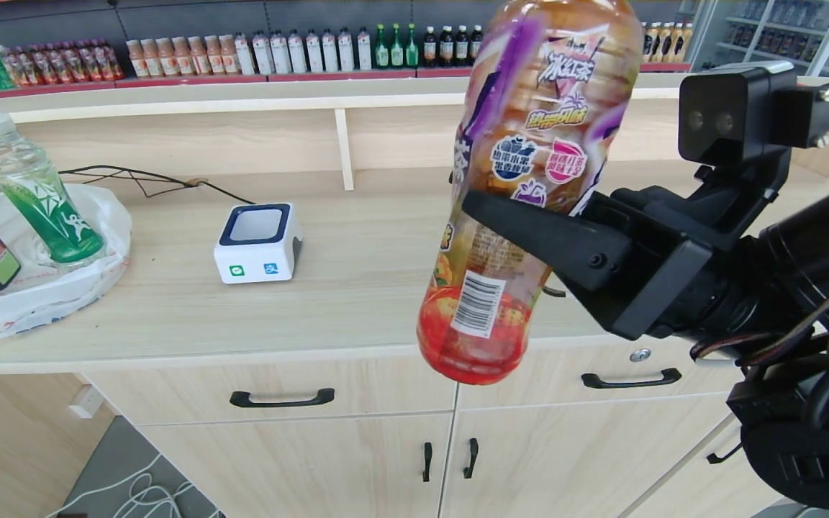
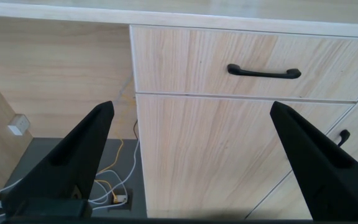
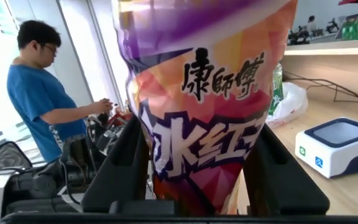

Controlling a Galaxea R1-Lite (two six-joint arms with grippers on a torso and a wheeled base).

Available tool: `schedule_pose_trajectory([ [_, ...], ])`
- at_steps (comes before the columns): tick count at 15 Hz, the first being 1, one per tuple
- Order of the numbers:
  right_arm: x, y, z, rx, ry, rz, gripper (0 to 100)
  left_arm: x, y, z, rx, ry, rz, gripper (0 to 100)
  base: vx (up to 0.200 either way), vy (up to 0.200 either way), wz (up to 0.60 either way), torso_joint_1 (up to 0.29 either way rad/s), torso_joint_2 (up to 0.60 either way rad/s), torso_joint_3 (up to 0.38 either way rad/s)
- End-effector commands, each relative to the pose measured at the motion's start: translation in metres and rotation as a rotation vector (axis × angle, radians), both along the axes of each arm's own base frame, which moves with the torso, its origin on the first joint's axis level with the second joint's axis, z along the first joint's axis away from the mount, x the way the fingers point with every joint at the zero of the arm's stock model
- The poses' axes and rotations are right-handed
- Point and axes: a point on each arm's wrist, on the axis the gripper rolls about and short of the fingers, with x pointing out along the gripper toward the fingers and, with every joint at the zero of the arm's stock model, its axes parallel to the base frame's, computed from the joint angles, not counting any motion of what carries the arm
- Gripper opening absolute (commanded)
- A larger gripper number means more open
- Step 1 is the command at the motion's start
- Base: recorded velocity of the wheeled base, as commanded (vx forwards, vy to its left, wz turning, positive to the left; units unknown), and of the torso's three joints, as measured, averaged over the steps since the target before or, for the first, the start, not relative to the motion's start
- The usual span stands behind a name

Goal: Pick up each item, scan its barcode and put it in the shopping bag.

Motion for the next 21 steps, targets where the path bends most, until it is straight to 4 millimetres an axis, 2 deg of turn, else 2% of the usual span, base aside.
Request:
schedule_pose_trajectory([
  [1,0.004,0.000,-0.005,-0.008,-0.017,-0.029,0,0.000,0.000,0.000,0.000,0.000,0.000,100,0.000,0.000,0.00,0.000,0.00,0.000],
  [5,0.009,-0.006,-0.012,0.001,-0.091,-0.242,0,0.000,0.000,0.000,0.000,0.000,0.000,100,0.000,0.000,0.00,0.000,0.00,0.000],
  [6,0.008,-0.003,-0.009,0.003,-0.117,-0.358,0,0.000,0.000,0.000,0.000,0.000,0.000,100,0.000,0.000,0.00,0.000,0.00,0.000],
  [9,-0.011,0.009,-0.010,-0.006,-0.109,-0.525,0,0.000,0.000,0.000,0.000,0.000,0.000,100,0.000,0.000,0.00,0.000,0.00,0.000],
  [11,-0.010,0.004,-0.018,-0.030,-0.098,-0.644,0,0.000,0.000,0.000,0.000,0.000,0.000,100,0.000,0.000,0.00,0.000,0.00,0.000],
  [14,-0.006,-0.004,-0.012,-0.018,-0.111,-0.854,0,0.000,0.000,0.000,0.000,0.000,0.000,100,0.000,0.000,0.00,0.000,0.00,0.000],
  [21,0.002,-0.010,-0.018,-0.018,-0.047,-1.013,0,0.000,0.000,0.000,0.001,0.000,0.000,100,0.000,0.000,0.00,0.000,0.00,0.000],
])
